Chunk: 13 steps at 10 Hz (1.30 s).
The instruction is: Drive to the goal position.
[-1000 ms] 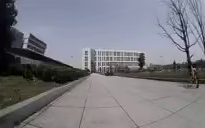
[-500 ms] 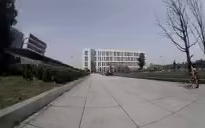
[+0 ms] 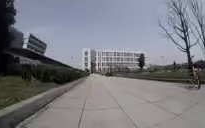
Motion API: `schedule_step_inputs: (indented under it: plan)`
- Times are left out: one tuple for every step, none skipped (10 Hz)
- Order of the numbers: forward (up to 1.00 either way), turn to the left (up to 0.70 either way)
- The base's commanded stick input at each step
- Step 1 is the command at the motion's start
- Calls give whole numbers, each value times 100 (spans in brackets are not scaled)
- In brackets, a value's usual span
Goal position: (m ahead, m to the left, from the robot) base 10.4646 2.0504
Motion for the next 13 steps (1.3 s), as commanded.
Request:
schedule_step_inputs:
  plan:
    - [70,0]
    - [70,0]
    - [70,0]
    - [70,0]
    - [70,0]
    - [70,0]
    - [70,0]
    - [70,0]
    - [70,0]
    - [70,0]
    - [70,8]
    - [70,21]
    - [70,34]
